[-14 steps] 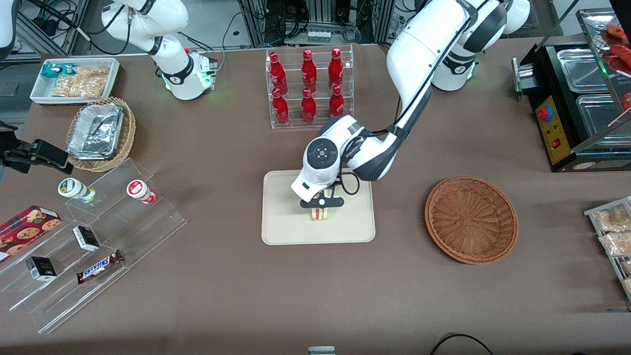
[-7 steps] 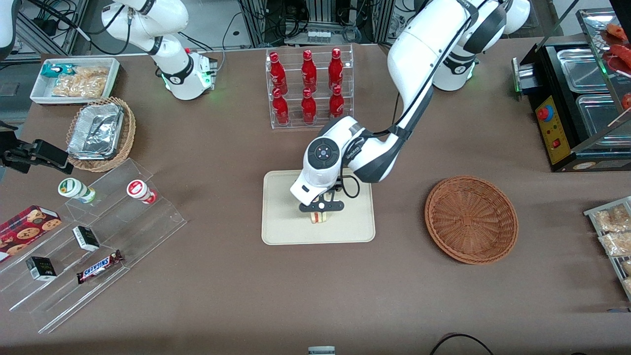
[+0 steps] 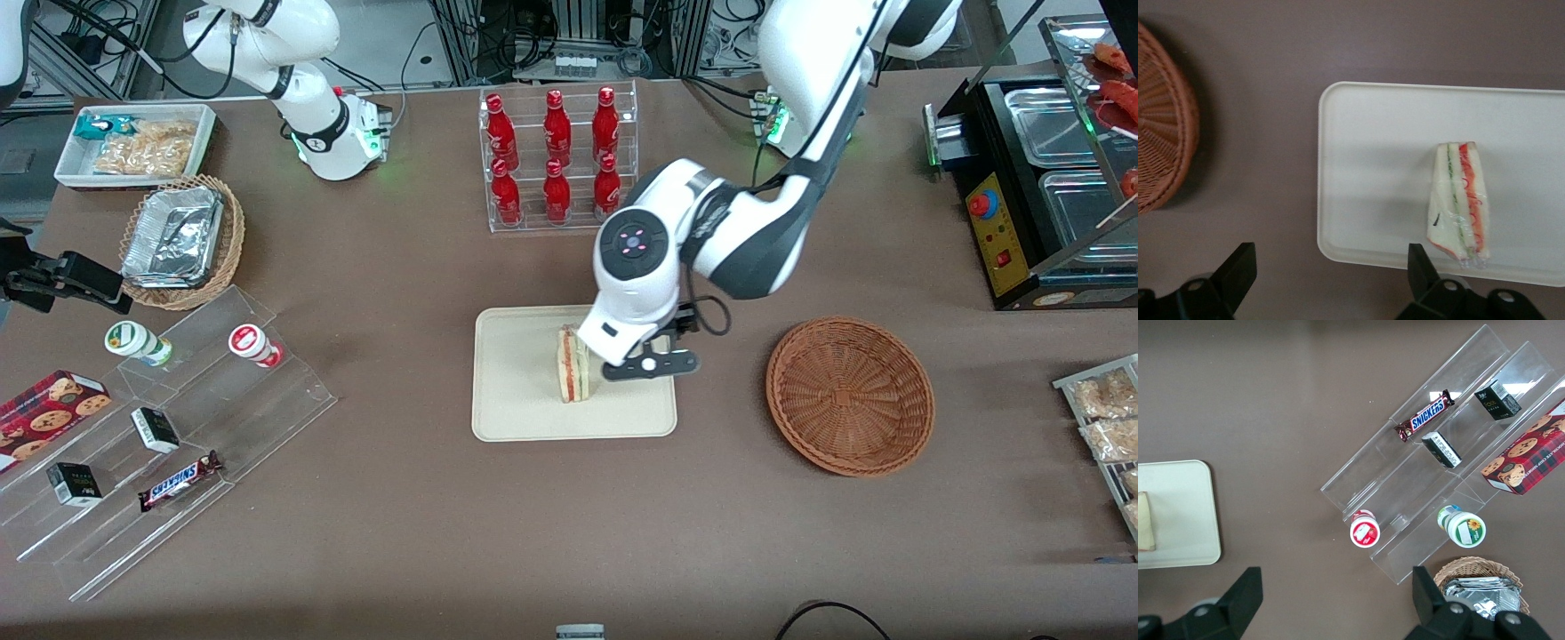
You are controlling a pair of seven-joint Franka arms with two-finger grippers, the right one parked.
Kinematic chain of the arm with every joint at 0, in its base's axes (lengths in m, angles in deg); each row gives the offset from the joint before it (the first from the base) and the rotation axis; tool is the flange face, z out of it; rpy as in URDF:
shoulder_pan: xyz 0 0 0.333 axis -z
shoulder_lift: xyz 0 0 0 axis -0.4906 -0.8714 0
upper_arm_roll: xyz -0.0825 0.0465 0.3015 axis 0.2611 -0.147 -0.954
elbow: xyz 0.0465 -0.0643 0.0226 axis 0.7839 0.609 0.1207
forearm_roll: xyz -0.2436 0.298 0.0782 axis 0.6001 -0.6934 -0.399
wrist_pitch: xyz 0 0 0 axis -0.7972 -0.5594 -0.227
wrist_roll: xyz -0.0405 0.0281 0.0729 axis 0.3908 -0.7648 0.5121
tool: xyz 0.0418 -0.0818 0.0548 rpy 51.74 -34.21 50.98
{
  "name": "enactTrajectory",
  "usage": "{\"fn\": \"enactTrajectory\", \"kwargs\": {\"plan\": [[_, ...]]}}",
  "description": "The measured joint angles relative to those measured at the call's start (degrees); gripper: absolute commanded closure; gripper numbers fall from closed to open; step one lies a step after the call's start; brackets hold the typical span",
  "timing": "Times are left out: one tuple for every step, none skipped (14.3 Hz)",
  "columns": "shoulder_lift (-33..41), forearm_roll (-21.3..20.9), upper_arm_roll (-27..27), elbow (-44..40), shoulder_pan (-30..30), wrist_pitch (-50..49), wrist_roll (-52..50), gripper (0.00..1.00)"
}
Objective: Place sandwich from basket to tray
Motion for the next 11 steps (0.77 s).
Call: {"fn": "enactTrajectory", "kwargs": {"plan": [[1.1,0.0,-0.1,0.9,-1.4,-0.4,0.5,0.0],[2.0,0.0,-0.2,2.1,-2.8,-0.4,1.6,0.0],[2.8,0.0,-0.2,3.3,-4.2,-0.4,2.7,0.0],[3.5,0.1,-0.2,4.6,-5.7,-0.4,4.0,0.0],[4.4,0.1,-0.3,5.9,-7.1,-0.4,5.5,0.0],[5.5,0.4,-0.3,7.3,-8.7,-0.5,7.2,0.0],[6.9,1.4,-0.3,8.8,-10.4,-0.5,9.2,0.0],[8.5,2.6,-0.4,10.3,-12.1,-0.6,11.2,0.0],[10.2,3.4,-0.4,11.6,-13.8,-1.4,13.0,0.0],[11.8,4.2,-0.4,12.5,-15.6,-2.8,15.0,0.0],[13.3,4.9,-0.4,13.1,-17.3,-4.4,17.5,0.0]]}}
